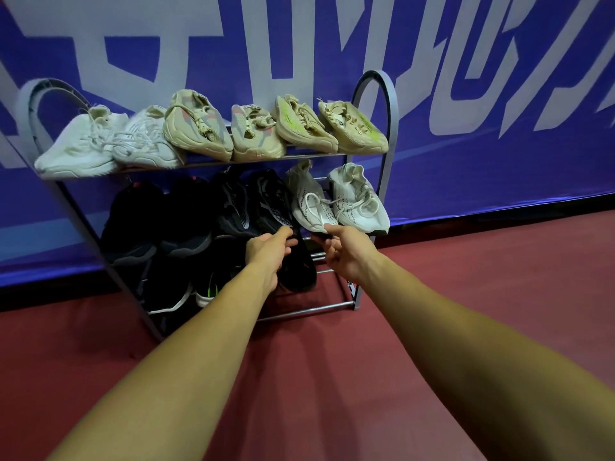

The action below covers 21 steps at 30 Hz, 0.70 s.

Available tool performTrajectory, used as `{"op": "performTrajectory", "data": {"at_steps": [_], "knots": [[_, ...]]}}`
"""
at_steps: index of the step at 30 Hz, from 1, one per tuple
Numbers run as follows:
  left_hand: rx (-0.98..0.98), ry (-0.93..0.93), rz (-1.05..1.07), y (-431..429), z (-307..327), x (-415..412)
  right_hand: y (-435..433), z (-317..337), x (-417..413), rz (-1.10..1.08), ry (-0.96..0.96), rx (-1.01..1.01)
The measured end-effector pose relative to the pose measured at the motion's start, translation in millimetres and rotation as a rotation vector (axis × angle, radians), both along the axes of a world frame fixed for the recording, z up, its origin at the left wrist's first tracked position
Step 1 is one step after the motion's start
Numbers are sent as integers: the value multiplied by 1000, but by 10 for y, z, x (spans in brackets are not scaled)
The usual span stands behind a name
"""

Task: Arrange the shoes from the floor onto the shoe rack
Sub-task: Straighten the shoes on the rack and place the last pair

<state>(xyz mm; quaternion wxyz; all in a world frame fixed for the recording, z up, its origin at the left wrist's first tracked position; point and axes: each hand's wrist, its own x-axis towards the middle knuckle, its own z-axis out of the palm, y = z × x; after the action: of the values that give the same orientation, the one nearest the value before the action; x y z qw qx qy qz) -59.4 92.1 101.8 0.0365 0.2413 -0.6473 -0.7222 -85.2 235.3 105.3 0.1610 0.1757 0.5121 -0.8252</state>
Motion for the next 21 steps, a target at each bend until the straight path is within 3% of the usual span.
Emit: {"op": "performTrajectory", "data": {"at_steps": [3, 12, 21], "knots": [[-35, 6, 36, -56, -13, -9, -48, -59, -21, -41, 40, 20], [-33, -45, -112, -177, 18, 90, -122, -142, -6, -23, 95, 183], [-100, -49, -184, -377, 22, 246, -113, -151, 175, 186, 351, 655]]}}
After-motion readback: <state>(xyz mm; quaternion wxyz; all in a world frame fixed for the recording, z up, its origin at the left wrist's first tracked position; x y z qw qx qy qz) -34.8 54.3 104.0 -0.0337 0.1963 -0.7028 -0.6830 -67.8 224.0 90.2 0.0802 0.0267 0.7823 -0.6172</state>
